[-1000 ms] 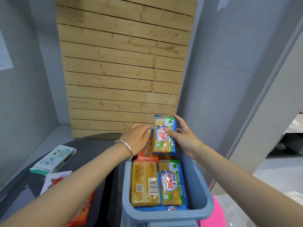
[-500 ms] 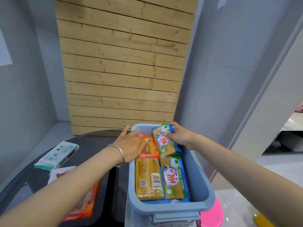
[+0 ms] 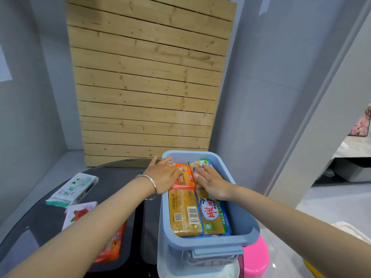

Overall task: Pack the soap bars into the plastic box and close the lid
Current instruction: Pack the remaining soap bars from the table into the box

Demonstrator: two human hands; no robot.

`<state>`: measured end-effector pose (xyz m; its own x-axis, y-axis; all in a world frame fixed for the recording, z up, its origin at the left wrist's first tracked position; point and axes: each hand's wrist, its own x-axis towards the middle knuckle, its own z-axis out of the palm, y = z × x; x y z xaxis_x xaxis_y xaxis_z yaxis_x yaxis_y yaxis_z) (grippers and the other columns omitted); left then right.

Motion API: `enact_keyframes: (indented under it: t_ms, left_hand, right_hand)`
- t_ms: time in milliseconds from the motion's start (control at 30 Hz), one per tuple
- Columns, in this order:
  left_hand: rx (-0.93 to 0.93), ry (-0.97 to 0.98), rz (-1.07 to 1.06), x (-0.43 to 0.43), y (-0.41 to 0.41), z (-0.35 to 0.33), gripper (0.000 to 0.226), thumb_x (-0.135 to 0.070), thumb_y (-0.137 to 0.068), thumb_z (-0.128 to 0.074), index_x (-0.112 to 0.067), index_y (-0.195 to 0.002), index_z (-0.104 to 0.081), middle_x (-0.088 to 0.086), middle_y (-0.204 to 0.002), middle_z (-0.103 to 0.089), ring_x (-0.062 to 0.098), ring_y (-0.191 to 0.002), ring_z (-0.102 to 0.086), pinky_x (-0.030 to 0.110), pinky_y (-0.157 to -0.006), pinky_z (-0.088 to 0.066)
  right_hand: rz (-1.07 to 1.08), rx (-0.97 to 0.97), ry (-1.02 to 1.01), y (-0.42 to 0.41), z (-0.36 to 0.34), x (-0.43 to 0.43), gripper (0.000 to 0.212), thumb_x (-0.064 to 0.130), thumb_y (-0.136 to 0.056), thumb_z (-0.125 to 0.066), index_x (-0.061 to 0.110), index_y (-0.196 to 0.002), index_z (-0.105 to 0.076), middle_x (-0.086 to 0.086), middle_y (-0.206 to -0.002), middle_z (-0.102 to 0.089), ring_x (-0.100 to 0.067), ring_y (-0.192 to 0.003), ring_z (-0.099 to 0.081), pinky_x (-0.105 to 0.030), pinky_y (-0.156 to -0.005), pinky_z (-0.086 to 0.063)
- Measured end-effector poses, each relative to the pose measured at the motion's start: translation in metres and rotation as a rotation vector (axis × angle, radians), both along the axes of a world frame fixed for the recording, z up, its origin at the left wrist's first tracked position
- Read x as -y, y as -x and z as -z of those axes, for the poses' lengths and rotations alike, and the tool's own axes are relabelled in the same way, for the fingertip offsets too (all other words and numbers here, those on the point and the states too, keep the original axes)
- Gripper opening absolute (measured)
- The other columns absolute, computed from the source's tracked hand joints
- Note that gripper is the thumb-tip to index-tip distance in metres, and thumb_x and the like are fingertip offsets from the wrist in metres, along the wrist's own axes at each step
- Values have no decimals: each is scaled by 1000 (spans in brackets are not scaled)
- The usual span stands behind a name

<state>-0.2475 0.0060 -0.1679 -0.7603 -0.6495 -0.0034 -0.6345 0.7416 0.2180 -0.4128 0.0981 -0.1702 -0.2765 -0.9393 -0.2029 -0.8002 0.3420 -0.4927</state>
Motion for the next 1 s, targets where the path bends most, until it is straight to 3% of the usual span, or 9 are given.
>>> enact_keyframes:
  t_ms: [133, 233, 367, 567, 700, 800, 833, 900, 1000]
  left_hand:
    - [44, 35, 1, -2, 0, -2, 50, -33, -98, -10, -26, -125, -52, -1, -143, -46, 18, -145, -10, 51, -116, 3]
    - [10, 21, 21, -4, -2, -3, 49, -34, -99, -11, -26, -128, -50, -2, -145, -44, 17, -145, -11, 49, -117, 1]
    - [-284, -1, -2, -9, -24, -1, 46, -39, -99, -21, -26, -138, -42, -6, -148, -39, 14, -144, -16, 42, -117, -3]
    - [-388, 14, -198, 3, -125, 13, 46, -36, -98, -32, -20, -141, -37, 2, -149, -38, 18, -140, -28, 38, -116, -20]
    - [-412, -118, -416, 0, -188, 34, 46, -36, -97, -35, -12, -134, -44, 11, -141, -47, 25, -127, -44, 38, -108, -34]
    - [-413, -207, -553, -9, -211, 52, 42, -30, -96, -41, -7, -131, -45, 18, -130, -54, 29, -114, -54, 36, -97, -43]
    - [-406, -249, -576, -12, -216, 59, 41, -29, -96, -41, -5, -128, -46, 18, -125, -58, 30, -110, -57, 37, -94, -46]
    - [-375, -323, -586, -17, -221, 75, 33, -29, -96, -40, -6, -118, -51, 16, -114, -64, 30, -105, -60, 39, -92, -47]
    - [-386, -434, -649, -22, -220, 94, 37, -28, -96, -40, -9, -127, -43, 13, -123, -62, 32, -116, -55, 38, -102, -40]
  right_hand:
    - [-74, -139, -54, -5, 9, 0, 62, 57, -96, -17, 34, -151, 1, -3, -162, 10, -23, -148, 15, -42, -118, 6]
    - [-95, -173, -44, -6, 7, -1, 61, 57, -96, -17, 33, -152, -5, -3, -162, 4, -22, -149, 10, -42, -119, 3]
    - [-82, -102, 85, -17, -8, -6, 55, 46, -100, -20, 26, -152, -18, -3, -161, -14, -19, -149, -5, -40, -121, -3]
    - [-156, 369, 350, -110, -41, -14, 48, 41, -100, -34, 25, -144, -37, 5, -151, -37, -6, -135, -33, -16, -107, -23]
    - [-135, 533, 168, -184, -24, -3, 56, 43, -96, -43, 24, -147, -32, 0, -151, -36, -13, -137, -35, -21, -103, -28]
    - [4, 679, 27, -223, 16, 1, 53, 35, -93, -52, 10, -138, -41, 0, -132, -51, -15, -119, -52, -14, -88, -45]
    - [83, 678, 16, -230, 32, 2, 51, 33, -91, -55, 5, -133, -46, -6, -133, -54, -19, -115, -56, -20, -91, -50]
    - [224, 597, -36, -236, 58, 3, 57, 36, -88, -60, 1, -132, -46, -16, -140, -47, -27, -124, -52, -36, -105, -42]
    - [191, 426, -113, -239, 76, -3, 61, 48, -90, -52, 11, -138, -44, -12, -159, -12, -26, -148, -12, -37, -119, -15]
